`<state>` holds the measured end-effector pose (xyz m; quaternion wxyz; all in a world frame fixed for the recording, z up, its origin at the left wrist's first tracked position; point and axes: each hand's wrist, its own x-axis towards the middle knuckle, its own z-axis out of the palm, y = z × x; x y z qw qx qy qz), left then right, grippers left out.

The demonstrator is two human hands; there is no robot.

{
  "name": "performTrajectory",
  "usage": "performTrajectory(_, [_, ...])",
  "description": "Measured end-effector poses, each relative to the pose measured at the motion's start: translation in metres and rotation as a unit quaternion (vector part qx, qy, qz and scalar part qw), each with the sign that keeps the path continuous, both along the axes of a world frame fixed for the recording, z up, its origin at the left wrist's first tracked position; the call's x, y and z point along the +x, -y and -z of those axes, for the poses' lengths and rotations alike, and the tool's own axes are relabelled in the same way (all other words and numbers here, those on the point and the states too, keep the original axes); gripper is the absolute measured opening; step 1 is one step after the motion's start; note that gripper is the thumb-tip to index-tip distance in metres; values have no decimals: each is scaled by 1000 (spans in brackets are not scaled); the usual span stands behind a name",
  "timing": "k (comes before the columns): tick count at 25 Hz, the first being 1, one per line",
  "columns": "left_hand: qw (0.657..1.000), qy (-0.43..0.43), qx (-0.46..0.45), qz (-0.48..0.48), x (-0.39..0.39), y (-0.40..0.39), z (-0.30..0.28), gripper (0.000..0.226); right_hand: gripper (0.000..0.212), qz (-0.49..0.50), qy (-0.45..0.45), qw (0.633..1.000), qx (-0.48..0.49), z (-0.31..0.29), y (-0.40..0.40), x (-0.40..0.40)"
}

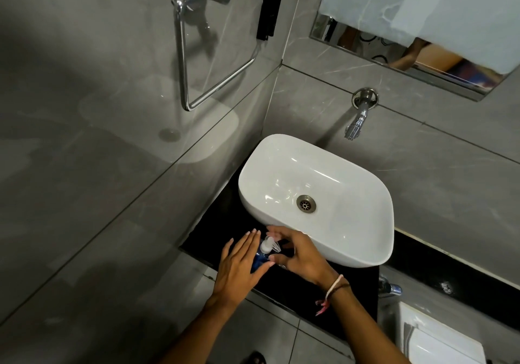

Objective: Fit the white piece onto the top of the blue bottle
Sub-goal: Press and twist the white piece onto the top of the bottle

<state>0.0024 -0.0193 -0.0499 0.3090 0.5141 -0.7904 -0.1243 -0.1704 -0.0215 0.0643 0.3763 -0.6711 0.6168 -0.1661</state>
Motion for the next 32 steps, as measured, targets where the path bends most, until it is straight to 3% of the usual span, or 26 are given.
performTrajectory(4, [999, 39, -17, -4, 3, -1, 2, 73, 36, 83, 24, 994, -72, 13, -8, 9])
performTrajectory(7, [998, 51, -27, 8, 4, 1, 3, 70, 50, 76, 32, 993, -81, 16, -10, 8])
performTrajectory(10, [1000, 2, -11, 18, 3, 1, 4, 72, 33, 100, 60, 988, -99, 20, -10, 7])
performTrajectory(15, [998, -52, 13, 27, 4, 3, 6, 70, 43, 93, 90, 988, -78, 23, -12, 7])
performTrajectory(18, [998, -51, 11, 27, 4, 3, 4, 71, 29, 99, 67, 988, -97, 27, -9, 9])
performTrajectory(22, [999, -41, 5, 24, 4, 3, 4, 70, 44, 49, 29, 992, -110, 22, -4, 3])
performTrajectory(25, [999, -46, 10, 22, 4, 2, 4, 71, 27, 33, 12, 992, -123, 23, -1, 5])
performTrajectory(29, [999, -36, 12, 32, 5, 2, 6, 69, 47, 55, 48, 991, -109, 28, -3, 6])
performTrajectory(32, [999, -42, 17, 21, 3, 2, 5, 71, 30, 87, 81, 986, -114, 34, -4, 4])
